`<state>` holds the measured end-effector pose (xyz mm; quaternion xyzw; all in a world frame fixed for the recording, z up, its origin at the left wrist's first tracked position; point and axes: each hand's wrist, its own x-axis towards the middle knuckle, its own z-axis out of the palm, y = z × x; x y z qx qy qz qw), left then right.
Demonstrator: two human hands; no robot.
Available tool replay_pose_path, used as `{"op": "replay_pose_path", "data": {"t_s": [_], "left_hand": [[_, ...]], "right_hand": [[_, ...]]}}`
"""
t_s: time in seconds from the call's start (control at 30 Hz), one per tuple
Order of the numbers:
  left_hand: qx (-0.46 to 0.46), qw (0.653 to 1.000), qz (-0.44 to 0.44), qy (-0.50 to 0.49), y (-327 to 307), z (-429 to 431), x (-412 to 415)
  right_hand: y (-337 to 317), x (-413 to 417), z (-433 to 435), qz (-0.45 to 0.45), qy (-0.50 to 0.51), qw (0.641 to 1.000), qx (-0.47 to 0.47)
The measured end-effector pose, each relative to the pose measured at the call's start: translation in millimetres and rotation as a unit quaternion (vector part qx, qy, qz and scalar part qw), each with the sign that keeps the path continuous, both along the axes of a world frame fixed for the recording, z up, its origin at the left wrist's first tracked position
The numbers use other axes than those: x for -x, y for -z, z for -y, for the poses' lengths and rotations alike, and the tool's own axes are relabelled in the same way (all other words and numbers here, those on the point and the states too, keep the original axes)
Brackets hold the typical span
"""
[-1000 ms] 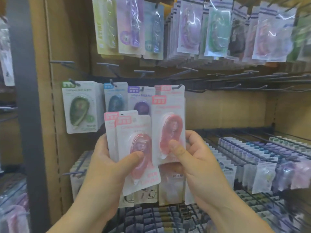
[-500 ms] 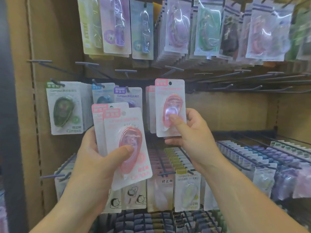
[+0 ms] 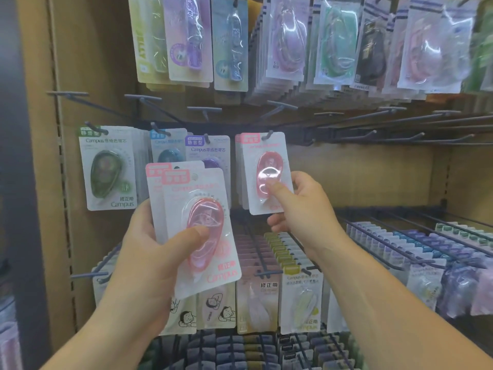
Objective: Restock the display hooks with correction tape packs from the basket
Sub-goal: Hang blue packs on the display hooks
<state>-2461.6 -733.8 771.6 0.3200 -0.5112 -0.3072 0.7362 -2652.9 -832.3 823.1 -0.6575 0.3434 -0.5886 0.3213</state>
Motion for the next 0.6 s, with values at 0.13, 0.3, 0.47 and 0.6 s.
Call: {"op": "replay_pose_path", "data": {"t_s": [0.13, 0.3, 0.47, 0.6], "left_hand": [[0.004, 1.000, -0.001, 0.002, -1, -2, -1], [0.000, 1.000, 0.002, 0.012, -1, -5, -5], [-0.004, 1.000, 0.004, 0.031, -3, -8, -9], [-0.003, 0.999, -0.005, 0.049, -2, -8, -5]], "right_hand": [[-6, -8, 17, -0.067, 0.041, 0.997, -0.014], [-6, -9, 29, -0.079, 0.080, 0.993, -0.021], [8, 2, 8, -0.112, 0.221, 0.963, 0.104], [16, 2, -45, -0.077, -0.014, 0.993, 0.086]]}}
